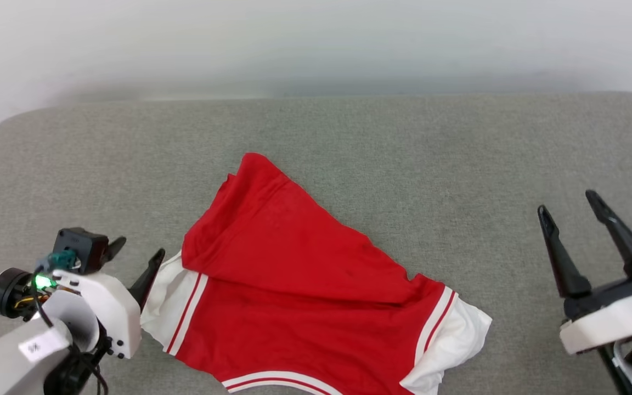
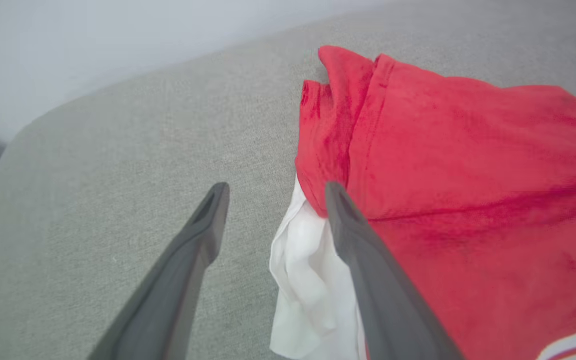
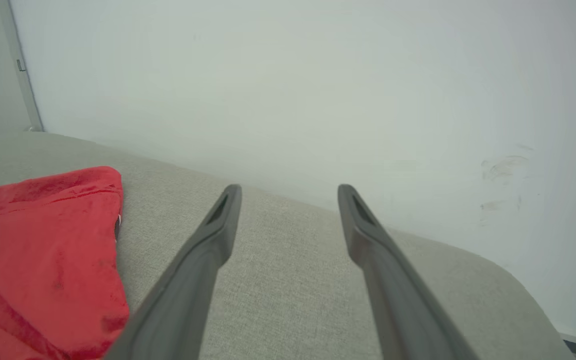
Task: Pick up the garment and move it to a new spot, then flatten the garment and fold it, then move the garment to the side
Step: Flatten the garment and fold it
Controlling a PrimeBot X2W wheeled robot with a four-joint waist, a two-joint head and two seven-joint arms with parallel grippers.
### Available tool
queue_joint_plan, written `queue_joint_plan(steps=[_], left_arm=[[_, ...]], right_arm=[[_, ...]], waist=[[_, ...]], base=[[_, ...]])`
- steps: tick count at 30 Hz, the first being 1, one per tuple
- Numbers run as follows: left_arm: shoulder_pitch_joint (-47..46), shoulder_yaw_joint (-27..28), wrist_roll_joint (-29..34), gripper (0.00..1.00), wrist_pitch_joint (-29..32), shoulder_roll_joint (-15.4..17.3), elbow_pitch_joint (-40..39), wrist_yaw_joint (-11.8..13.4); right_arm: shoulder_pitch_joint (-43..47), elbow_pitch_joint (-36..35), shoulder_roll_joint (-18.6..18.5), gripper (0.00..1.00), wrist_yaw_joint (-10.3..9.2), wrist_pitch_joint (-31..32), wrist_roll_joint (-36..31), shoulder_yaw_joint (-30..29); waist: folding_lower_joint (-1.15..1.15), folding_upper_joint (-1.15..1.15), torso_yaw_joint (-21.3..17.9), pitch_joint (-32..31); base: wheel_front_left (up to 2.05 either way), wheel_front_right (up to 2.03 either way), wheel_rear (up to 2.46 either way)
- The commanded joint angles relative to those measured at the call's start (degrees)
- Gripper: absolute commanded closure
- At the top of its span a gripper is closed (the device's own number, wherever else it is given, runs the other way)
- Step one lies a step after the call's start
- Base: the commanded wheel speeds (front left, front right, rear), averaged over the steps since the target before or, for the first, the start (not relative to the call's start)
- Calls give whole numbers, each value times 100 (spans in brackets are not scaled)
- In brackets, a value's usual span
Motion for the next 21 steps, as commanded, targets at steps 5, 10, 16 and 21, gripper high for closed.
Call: queue_joint_plan(steps=[5, 10, 16, 21], left_arm=[[362, 317, 386, 0, -822, -254, -188, 791], [796, 1069, 1067, 0, -913, -600, -495, 1384], [1578, 2267, 2292, 0, -907, -1144, -967, 1735], [2068, 3008, 3174, 0, -908, -1678, -1251, 1702]], right_arm=[[-508, -388, -1070, 0, -4, 1232, 370, 837], [-1095, -811, -2162, 0, -4, 2771, 1110, 1895], [-1883, -1159, -3053, 0, -4, 4684, 2412, 3181], [-2408, -925, -3171, 0, -4, 5556, 3070, 3887]], waist=[[0, 0, 117, -107], [0, 0, 158, -48], [0, 0, 209, 148], [0, 0, 300, 384]], base=[[0, 0, 0], [0, 0, 0], [0, 0, 0], [0, 0, 0]])
